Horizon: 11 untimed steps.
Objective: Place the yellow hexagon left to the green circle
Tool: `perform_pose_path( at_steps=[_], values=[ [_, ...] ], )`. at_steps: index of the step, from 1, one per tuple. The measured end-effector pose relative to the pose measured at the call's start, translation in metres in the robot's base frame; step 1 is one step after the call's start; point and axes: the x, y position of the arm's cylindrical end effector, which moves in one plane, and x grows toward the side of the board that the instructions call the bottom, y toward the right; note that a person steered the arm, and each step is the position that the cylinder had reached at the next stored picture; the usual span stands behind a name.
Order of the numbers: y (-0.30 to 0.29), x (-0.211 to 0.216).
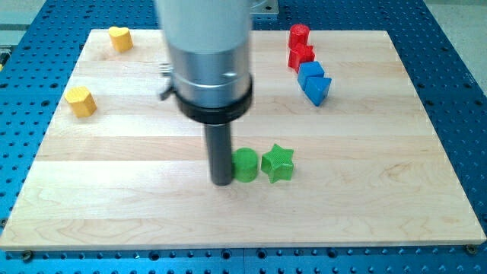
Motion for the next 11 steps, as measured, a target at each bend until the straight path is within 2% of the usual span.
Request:
perform_pose_path(
  at_steps=[1, 2, 3, 4, 5, 6, 7, 8, 9, 10, 11],
  values=[
    [-0.013, -0.019],
    [-0.051, -0.072],
    [-0.092, -0.146],
    [-0.164, -0.202],
    [-0.258, -0.218],
    [-0.289, -0.193],
    [-0.254, -0.153],
    [-0.186, -0.116],
    [-0.154, -0.094],
    [-0.171, -0.123],
    [-0.211, -0.098]
  ],
)
